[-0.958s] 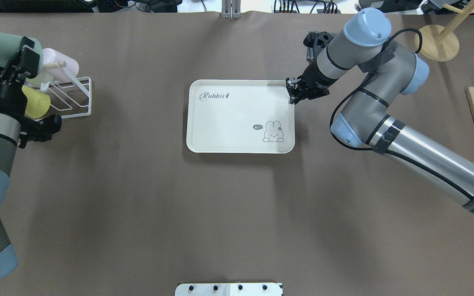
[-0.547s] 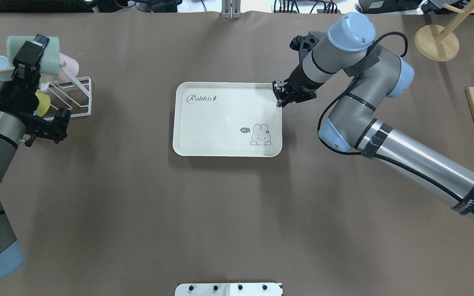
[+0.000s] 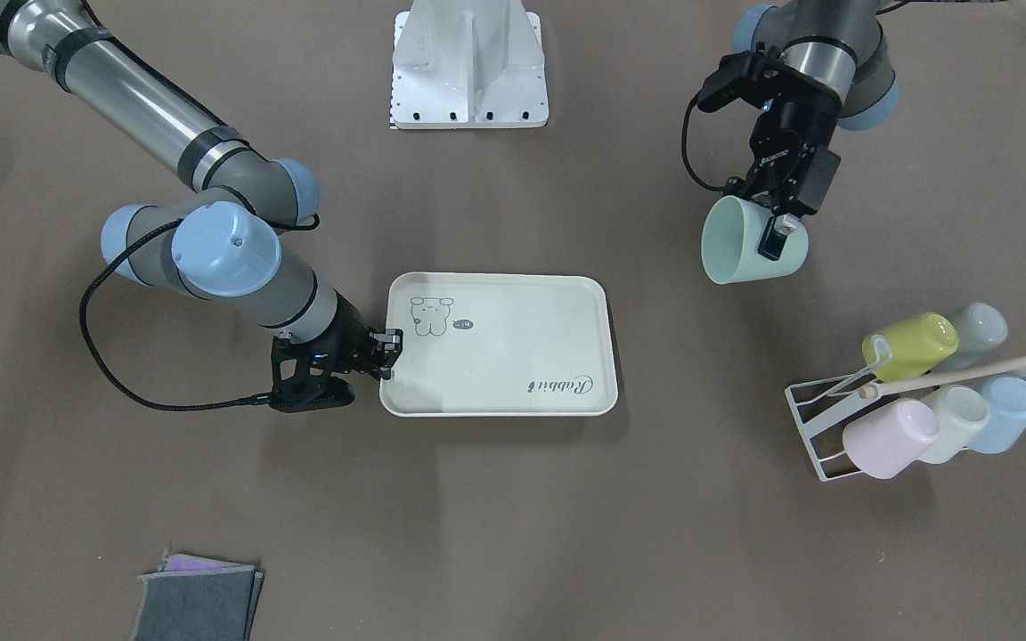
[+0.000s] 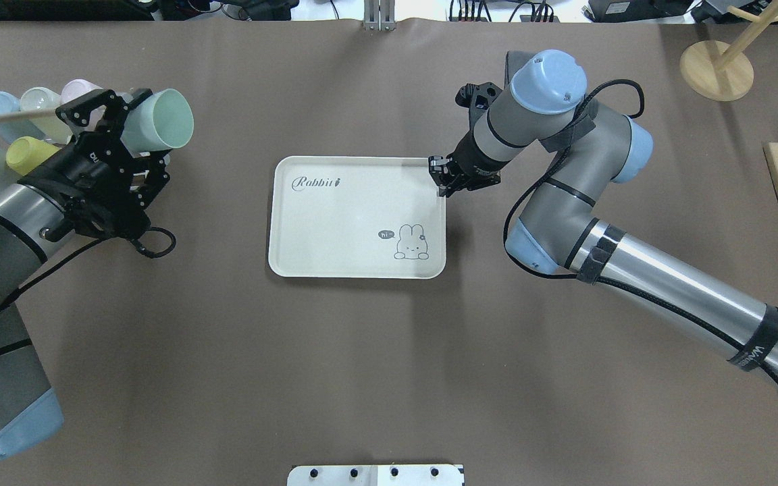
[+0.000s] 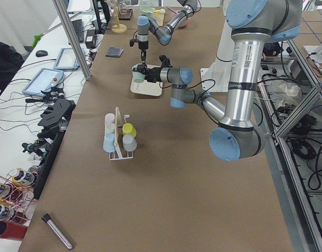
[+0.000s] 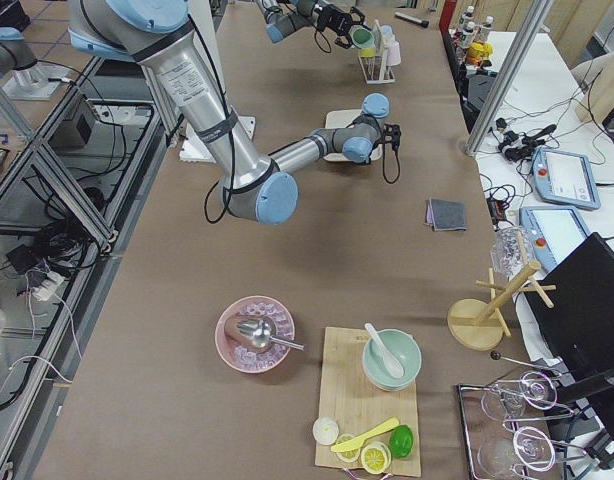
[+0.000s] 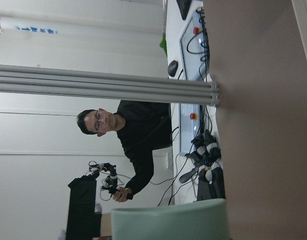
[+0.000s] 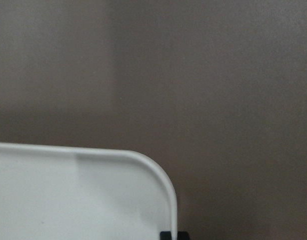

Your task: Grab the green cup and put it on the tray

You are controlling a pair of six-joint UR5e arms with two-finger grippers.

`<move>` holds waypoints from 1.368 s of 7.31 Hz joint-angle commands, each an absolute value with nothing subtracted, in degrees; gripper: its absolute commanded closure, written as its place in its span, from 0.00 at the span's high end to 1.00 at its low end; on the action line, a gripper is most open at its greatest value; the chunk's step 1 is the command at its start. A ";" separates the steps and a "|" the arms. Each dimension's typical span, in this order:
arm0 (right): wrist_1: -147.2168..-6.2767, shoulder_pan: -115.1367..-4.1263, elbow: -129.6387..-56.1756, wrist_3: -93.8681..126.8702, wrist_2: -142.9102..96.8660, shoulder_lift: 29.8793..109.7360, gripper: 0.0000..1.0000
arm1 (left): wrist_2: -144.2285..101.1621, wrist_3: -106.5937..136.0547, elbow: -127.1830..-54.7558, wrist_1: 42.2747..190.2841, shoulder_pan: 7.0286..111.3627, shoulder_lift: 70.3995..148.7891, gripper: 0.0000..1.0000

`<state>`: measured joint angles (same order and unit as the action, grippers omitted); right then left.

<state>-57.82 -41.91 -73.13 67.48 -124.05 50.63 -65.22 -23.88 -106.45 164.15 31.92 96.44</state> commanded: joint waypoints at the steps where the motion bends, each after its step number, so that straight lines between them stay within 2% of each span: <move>1: -57.74 -40.52 -74.61 67.68 -123.05 52.29 0.00 | -77.21 -4.72 -99.53 174.24 31.03 99.04 0.14; 5: -57.74 -40.43 -74.71 67.33 -123.05 52.99 0.00 | -80.95 13.76 -84.51 185.60 29.00 110.98 0.14; 6: -57.74 -40.43 -74.71 67.24 -123.05 53.09 0.01 | -81.12 16.84 -75.76 192.24 28.83 113.62 0.14; 7: -57.74 -40.52 -74.71 67.32 -123.05 53.17 0.19 | -82.25 17.57 -70.89 195.00 28.83 115.73 0.14; 9: -57.83 -40.52 -74.71 67.67 -123.05 53.17 0.46 | -83.23 22.92 -68.82 194.51 29.09 118.81 0.14; 10: -57.83 -40.69 -74.71 67.76 -123.05 53.17 0.62 | -84.80 24.16 -69.17 193.02 29.61 120.39 0.14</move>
<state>-57.80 -40.58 -74.71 67.62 -123.05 53.17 -83.44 22.26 -69.57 194.07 29.17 118.49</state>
